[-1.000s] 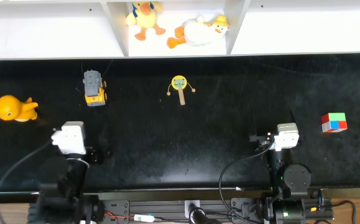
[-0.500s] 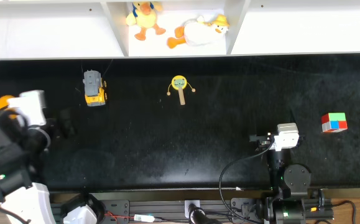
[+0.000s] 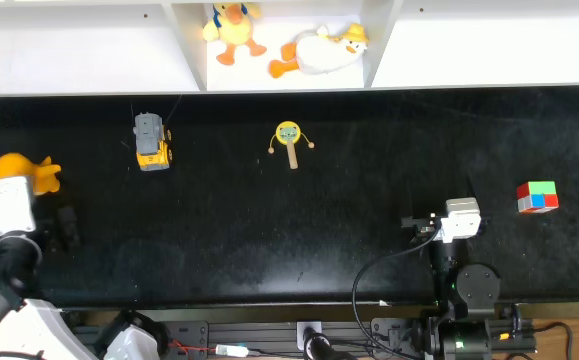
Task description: Store Toys
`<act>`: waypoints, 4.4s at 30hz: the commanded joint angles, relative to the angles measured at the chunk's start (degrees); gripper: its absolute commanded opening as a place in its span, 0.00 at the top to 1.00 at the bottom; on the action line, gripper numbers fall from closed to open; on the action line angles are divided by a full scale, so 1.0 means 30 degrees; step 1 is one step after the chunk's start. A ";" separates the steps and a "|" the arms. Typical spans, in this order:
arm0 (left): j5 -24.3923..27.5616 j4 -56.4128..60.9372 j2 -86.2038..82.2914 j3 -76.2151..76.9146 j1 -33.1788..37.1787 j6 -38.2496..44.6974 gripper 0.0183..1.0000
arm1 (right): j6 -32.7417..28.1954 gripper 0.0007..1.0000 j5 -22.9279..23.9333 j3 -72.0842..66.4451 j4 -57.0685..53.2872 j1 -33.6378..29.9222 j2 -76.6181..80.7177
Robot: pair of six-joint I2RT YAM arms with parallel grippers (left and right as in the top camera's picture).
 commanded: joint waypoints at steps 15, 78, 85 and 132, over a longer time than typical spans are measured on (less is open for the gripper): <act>0.2484 0.5676 0.6091 0.0525 0.1923 0.1246 0.00 | 0.0080 0.00 0.0066 -0.0255 0.0095 -0.0022 -0.0124; -0.2914 0.5442 1.0958 0.9209 -0.5537 -0.8378 0.98 | 0.0080 0.00 0.0073 -0.0255 0.0095 -0.0022 -0.0124; -0.5129 0.5377 1.3085 1.1555 -0.7766 -0.8808 0.98 | 0.0080 0.00 0.0066 -0.0255 0.0095 -0.0022 -0.0124; -0.6557 0.8757 1.7121 1.3034 -0.9377 -0.9005 0.83 | 0.0080 0.00 0.0073 -0.0255 0.0095 -0.0022 -0.0124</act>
